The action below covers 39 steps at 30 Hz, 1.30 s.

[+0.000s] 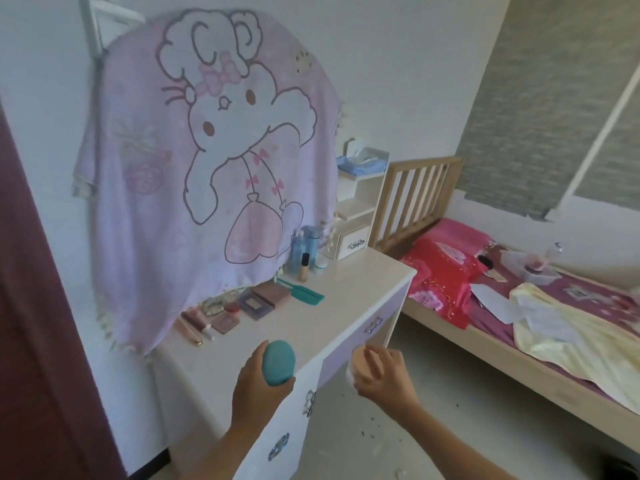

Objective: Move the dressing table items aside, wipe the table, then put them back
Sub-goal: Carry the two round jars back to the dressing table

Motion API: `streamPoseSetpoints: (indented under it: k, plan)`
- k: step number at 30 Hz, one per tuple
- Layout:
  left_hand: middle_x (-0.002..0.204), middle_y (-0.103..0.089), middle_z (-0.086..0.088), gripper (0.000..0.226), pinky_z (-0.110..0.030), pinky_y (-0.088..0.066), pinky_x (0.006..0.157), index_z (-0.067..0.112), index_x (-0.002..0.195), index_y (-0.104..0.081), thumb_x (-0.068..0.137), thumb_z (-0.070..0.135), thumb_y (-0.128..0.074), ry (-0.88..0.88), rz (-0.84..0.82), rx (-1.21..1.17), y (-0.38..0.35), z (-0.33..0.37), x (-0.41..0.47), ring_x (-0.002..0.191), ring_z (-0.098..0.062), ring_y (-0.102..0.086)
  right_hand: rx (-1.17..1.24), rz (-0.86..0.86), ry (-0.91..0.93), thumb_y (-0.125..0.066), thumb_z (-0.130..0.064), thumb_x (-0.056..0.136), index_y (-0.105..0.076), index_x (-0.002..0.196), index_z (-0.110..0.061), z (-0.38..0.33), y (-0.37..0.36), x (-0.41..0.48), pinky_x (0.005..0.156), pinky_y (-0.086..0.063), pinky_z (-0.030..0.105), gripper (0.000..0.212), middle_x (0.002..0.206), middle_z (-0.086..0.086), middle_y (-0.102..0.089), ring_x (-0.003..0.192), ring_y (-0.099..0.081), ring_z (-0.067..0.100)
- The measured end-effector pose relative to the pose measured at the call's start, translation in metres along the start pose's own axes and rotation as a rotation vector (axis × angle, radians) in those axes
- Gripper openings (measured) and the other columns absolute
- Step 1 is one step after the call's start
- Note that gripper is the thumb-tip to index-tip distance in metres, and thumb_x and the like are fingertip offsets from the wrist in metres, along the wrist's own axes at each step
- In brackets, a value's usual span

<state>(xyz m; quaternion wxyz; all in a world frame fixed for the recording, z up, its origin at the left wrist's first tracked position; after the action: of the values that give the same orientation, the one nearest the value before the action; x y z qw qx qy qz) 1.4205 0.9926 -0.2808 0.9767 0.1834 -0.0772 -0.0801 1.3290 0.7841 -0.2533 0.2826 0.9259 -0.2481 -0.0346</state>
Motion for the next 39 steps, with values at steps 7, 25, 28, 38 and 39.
streamPoseSetpoints:
  k: [7, 25, 28, 38, 39]
  plan:
    - [0.118, -0.055, 0.001, 0.075, -0.03, -0.047, 0.081, 0.021, 0.132, -0.041, 0.067, 0.023, -0.079, 0.052, -0.099, 0.073, -0.055, -0.013, 0.044, 0.104, -0.021, -0.053, -0.167, 0.008, -0.071, -0.076, -0.013, 0.069, -0.052, 0.121, -0.019, 0.048, 0.023, 0.052, 0.088, -0.049, 0.028, 0.058, 0.103, -0.003, -0.036, 0.101, -0.055, 0.022]
    - [0.108, -0.052, 0.004, 0.07, -0.024, -0.041, 0.077, 0.018, 0.126, -0.045, 0.066, 0.012, -0.081, 0.181, 0.029, 0.068, -0.239, 0.035, 0.168, 0.097, -0.018, -0.051, -0.081, -0.141, -0.017, -0.074, -0.018, 0.071, -0.053, 0.116, -0.022, 0.165, 0.111, 0.263, 0.087, -0.05, 0.033, 0.049, 0.092, -0.011, -0.035, 0.1, -0.055, 0.023]
    - [0.11, -0.051, 0.003, 0.071, -0.024, -0.04, 0.079, 0.018, 0.125, -0.045, 0.065, 0.009, -0.081, 0.225, 0.059, 0.074, -0.25, 0.027, 0.179, 0.098, -0.019, -0.051, -0.052, -0.179, -0.021, -0.074, -0.022, 0.07, -0.052, 0.113, -0.028, 0.178, 0.101, 0.286, 0.087, -0.051, 0.035, 0.048, 0.095, -0.012, -0.037, 0.101, -0.056, 0.02]
    - [0.11, -0.054, 0.0, 0.068, -0.027, -0.04, 0.084, 0.022, 0.119, -0.046, 0.063, 0.001, -0.08, 0.311, 0.162, -0.017, -0.285, -0.005, 0.284, 0.101, -0.018, -0.051, -0.097, -0.307, -0.038, -0.071, -0.012, 0.068, -0.051, 0.119, -0.025, 0.192, 0.052, 0.409, 0.09, -0.045, 0.024, 0.056, 0.105, -0.003, -0.037, 0.104, -0.052, 0.019]
    - [0.111, -0.053, 0.001, 0.07, -0.027, -0.04, 0.086, 0.019, 0.122, -0.047, 0.063, 0.001, -0.08, 0.312, 0.167, -0.019, -0.29, -0.007, 0.298, 0.102, -0.018, -0.051, -0.094, -0.333, -0.038, -0.071, -0.011, 0.068, -0.05, 0.116, -0.028, 0.191, 0.048, 0.424, 0.091, -0.047, 0.028, 0.055, 0.103, -0.006, -0.036, 0.105, -0.053, 0.02]
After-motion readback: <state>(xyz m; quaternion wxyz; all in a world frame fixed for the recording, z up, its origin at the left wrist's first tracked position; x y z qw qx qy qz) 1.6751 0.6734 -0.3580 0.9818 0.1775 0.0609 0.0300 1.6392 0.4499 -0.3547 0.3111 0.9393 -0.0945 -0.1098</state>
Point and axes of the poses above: each hand's wrist, its own x-axis towards the middle knuckle, its own y-axis out of the back of the hand, z = x × y, the point moved 1 cm from there along x, towards the middle knuckle
